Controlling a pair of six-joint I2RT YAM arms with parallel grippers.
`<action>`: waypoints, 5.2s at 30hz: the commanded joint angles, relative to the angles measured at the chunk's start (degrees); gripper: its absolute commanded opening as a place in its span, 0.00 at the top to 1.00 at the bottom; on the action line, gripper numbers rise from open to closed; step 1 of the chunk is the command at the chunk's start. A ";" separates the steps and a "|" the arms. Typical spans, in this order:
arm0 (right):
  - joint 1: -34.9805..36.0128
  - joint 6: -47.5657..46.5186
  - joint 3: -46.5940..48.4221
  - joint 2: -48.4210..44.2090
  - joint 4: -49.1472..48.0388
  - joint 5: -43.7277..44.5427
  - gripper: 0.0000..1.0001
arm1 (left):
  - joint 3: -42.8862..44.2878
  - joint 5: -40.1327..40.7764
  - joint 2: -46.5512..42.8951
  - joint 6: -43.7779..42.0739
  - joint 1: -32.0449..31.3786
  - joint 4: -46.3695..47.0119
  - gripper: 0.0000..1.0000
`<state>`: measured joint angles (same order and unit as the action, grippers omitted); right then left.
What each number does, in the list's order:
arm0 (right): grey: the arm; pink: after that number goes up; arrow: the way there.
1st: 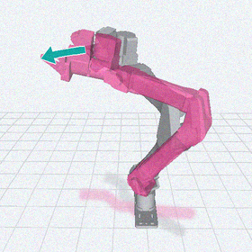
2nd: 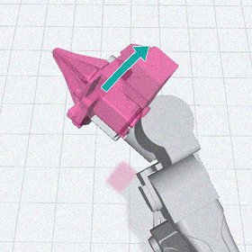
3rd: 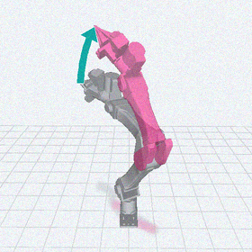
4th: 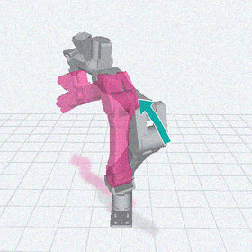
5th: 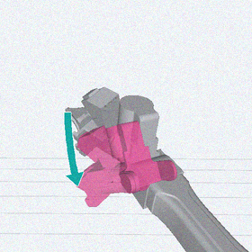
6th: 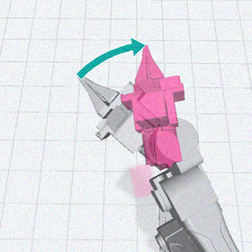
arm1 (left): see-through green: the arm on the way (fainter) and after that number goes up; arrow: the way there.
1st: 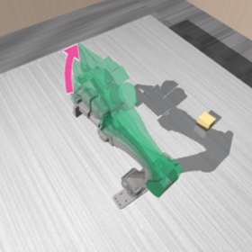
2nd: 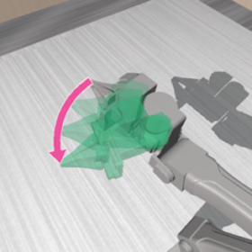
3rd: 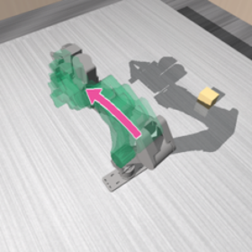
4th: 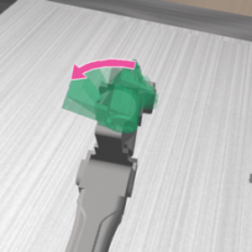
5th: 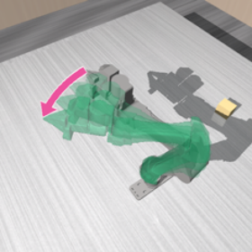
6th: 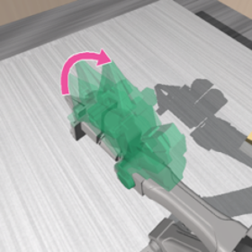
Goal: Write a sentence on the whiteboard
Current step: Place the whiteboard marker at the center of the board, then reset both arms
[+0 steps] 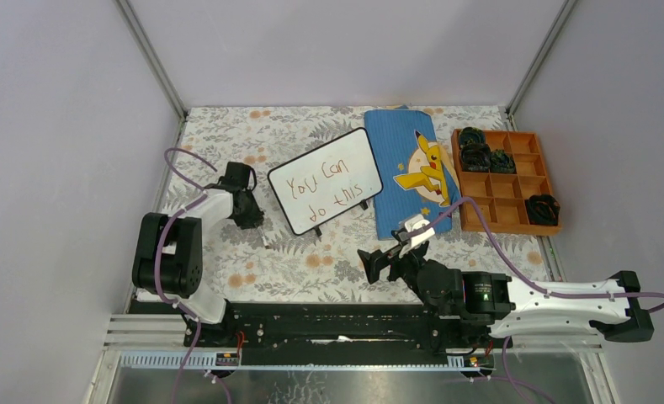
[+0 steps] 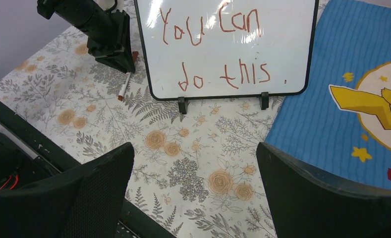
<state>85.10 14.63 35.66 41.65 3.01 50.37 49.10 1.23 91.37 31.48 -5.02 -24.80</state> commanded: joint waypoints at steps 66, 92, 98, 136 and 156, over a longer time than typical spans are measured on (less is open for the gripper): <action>-30.36 7.11 30.18 25.12 2.01 7.55 0.00 | -2.03 25.55 -48.70 -6.27 -24.87 6.61 0.01; -37.37 -22.25 32.66 11.07 -11.16 1.29 0.00 | 28.06 29.03 -32.17 -20.30 -39.38 10.93 0.01; -37.29 -22.46 28.90 13.15 -17.40 11.39 0.00 | 29.87 54.01 -26.87 -7.36 -40.38 12.39 0.01; -27.75 -37.23 52.60 21.61 -27.45 4.24 0.00 | 59.62 27.19 -21.96 -24.56 -41.74 5.99 0.01; -25.53 -36.03 36.31 14.80 -34.75 6.33 0.00 | 48.24 33.96 -29.48 -20.97 -41.75 11.35 0.01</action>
<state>59.22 -23.16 71.72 57.17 -31.18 56.88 98.24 34.54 62.35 10.55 -46.52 -17.10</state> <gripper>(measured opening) 0.995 0.987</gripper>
